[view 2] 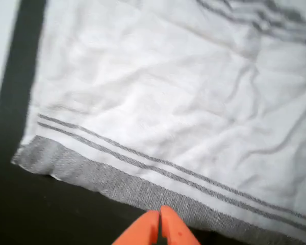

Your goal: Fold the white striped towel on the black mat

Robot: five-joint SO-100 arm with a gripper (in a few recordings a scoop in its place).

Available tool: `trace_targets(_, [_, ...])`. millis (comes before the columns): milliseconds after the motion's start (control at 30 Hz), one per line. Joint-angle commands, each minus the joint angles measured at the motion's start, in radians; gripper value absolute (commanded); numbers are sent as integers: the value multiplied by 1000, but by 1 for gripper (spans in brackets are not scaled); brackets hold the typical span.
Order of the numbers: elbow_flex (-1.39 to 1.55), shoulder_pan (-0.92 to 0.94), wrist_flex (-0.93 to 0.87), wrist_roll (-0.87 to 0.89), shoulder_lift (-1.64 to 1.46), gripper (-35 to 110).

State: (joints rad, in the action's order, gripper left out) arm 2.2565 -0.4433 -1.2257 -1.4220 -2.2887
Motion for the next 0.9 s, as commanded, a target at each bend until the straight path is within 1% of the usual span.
trace_targets(0, [-114,-54,11,17,74,0])
trace_targets(433, [-512,-196,23,207,511,0])
trace_targets(600, [-713,-204,-14,258,698,0])
trace_targets(767, [-902,-199,-55,273,876,0])
trace_targets(867, [-1031,-199,-103,296,994,1])
